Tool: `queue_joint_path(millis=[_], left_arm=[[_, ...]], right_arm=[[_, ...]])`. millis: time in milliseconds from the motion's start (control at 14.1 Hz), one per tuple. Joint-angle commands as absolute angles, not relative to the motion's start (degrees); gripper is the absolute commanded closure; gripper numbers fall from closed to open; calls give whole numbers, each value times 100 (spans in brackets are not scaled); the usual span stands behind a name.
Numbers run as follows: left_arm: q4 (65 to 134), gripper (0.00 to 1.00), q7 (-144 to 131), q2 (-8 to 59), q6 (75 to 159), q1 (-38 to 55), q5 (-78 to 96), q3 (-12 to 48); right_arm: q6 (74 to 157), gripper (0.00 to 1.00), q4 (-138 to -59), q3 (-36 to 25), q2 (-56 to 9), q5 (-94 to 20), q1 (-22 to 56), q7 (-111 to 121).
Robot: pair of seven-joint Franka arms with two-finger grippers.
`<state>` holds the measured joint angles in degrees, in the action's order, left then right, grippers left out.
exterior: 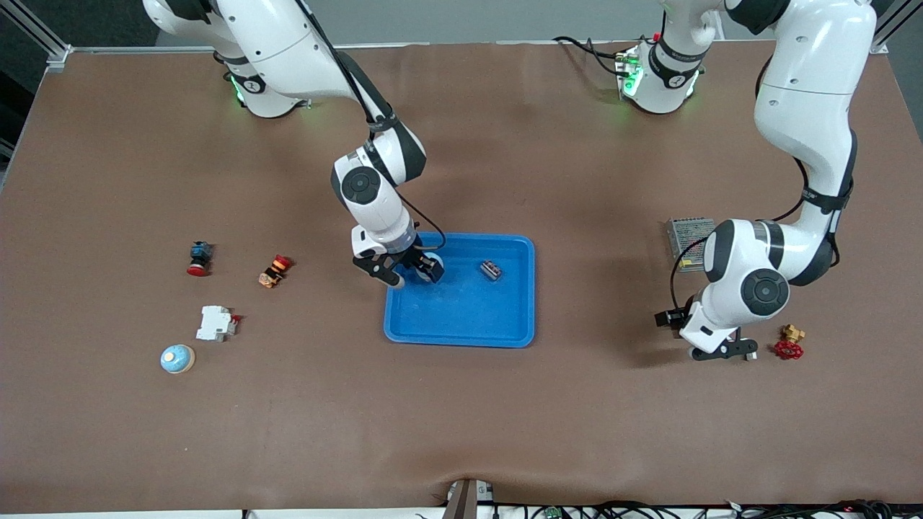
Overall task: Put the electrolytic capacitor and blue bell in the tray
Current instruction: 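Release the bell in the tray while the left gripper reaches the capacitor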
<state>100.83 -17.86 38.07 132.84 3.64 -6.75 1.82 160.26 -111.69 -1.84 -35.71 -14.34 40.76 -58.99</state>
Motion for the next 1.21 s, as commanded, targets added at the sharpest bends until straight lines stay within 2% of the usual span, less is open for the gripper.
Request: queue_joint_path(millis=[0, 213, 426, 496, 709, 993, 1064, 1135], left_arm=[[10160, 0, -1819, 3823, 13430, 325, -712, 202], [10204, 0, -1811, 3893, 13544, 299, -712, 202], [10195, 0, -1819, 3894, 13553, 308, -712, 193], [10195, 4, -1819, 3894, 13553, 316, -712, 193], [10187, 47, -1828, 3894, 13553, 325, -712, 193], [10160, 89, -1846, 3894, 13553, 325, -703, 193], [10160, 96, -1846, 3894, 13553, 325, -703, 193], [10160, 96, -1846, 3894, 13553, 325, -703, 193]], right_arm=[[16049, 0, -11127, -299, -3586, -1362, 4219, -6003], [15909, 0, -11031, -299, -3525, -1362, 4210, -5985], [15392, 0, -10803, -334, -3428, -1354, 4210, -5977], [15250, 0, -10750, -343, -3393, -1354, 4201, -5968], [14654, 0, -10530, -509, -3209, -1083, 4122, -5915], [13493, 0, -10292, -922, -2849, -633, 3895, -4864], [13396, 0, -10275, -949, -2769, -633, 3676, -4547], [13351, 0, -10274, -949, -2699, -624, 3491, -4335]])
